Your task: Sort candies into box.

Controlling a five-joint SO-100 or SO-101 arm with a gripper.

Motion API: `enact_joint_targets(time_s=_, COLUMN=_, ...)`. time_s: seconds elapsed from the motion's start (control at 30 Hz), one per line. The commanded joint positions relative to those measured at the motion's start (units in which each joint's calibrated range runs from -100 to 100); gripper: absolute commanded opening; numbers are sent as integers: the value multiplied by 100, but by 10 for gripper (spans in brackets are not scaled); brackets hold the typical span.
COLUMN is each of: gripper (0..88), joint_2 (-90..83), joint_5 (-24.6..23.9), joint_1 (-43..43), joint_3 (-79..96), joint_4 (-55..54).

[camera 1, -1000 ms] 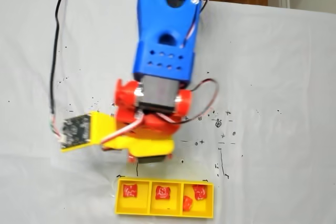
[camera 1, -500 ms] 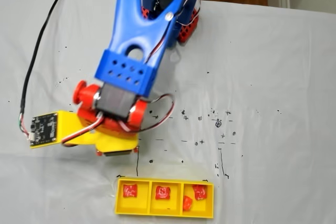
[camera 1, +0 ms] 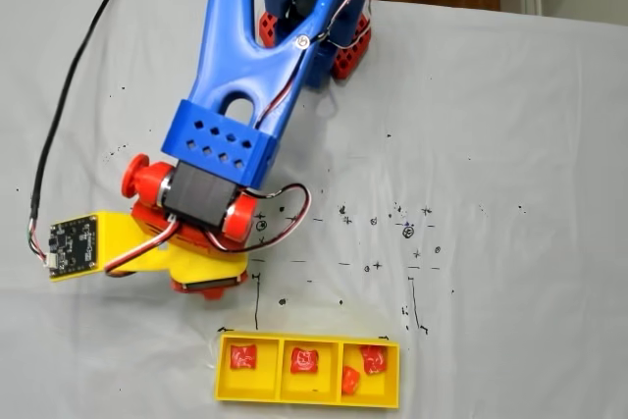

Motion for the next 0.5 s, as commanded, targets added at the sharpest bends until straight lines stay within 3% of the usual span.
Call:
enact_joint_targets(time_s=0.0, gripper=197, joint_2=-93, joint_5=63, joint_1=14, joint_3=-171, joint_4=-19)
enact_joint_targets(time_s=0.47, gripper=197, joint_2=306, joint_5=230, joint_1=113, joint_3=-344, joint_4=-11)
